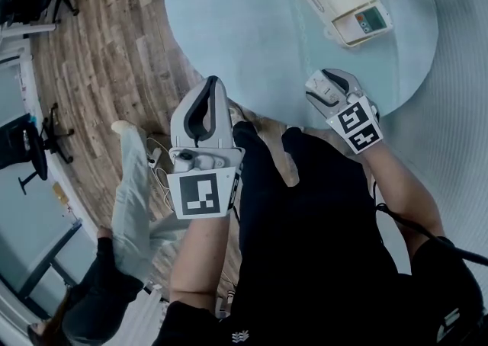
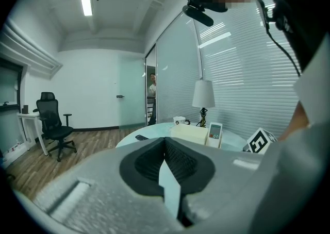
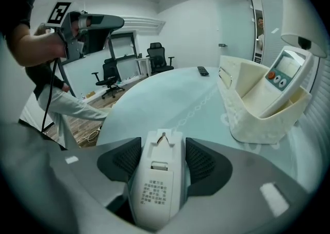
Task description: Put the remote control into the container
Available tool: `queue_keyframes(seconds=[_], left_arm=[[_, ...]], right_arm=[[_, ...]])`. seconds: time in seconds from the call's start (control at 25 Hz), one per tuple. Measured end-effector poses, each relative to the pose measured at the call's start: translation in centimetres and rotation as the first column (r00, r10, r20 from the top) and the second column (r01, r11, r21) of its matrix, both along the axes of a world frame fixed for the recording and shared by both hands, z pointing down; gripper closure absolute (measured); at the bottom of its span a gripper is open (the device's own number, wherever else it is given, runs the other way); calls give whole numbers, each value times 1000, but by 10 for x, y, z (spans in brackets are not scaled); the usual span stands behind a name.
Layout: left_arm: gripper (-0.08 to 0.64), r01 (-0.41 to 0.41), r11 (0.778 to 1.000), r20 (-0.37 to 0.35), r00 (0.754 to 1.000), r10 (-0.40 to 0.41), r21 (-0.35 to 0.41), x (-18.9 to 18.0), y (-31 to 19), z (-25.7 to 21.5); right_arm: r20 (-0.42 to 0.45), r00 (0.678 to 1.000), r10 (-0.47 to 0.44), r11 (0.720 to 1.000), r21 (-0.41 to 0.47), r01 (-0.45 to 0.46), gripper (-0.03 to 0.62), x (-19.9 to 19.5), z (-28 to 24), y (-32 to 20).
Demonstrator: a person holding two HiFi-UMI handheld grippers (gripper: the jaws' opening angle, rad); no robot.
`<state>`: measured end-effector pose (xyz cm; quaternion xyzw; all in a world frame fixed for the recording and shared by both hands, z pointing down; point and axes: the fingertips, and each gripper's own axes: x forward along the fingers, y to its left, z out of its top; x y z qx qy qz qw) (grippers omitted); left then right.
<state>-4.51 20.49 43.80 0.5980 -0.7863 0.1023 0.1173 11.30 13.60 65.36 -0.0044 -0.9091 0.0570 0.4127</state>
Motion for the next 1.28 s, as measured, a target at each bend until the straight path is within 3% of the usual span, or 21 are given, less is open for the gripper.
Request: queue_keyframes(seconds=[0.48,0.8,1.0,1.28], left_arm=[[560,13,1000,10,1000,-13,-1,-4,4,-16],[560,6,1000,39,999,-6,7,-7,5,-43],[560,-15,1000,49,999,15,11,-4,-2,-59],[560,-60,997,44,997,58,38,11,-17,-85]], right_arm=[[-20,1000,-14,1000,12,14,330,-6,-8,-1],[121,992,43,999,11,-44,331,-20,-58,-12],[242,966,95,995,1,-98,331,-23,-106,-29],[337,932,136,987,30,-155,331,-17,-164,-50]])
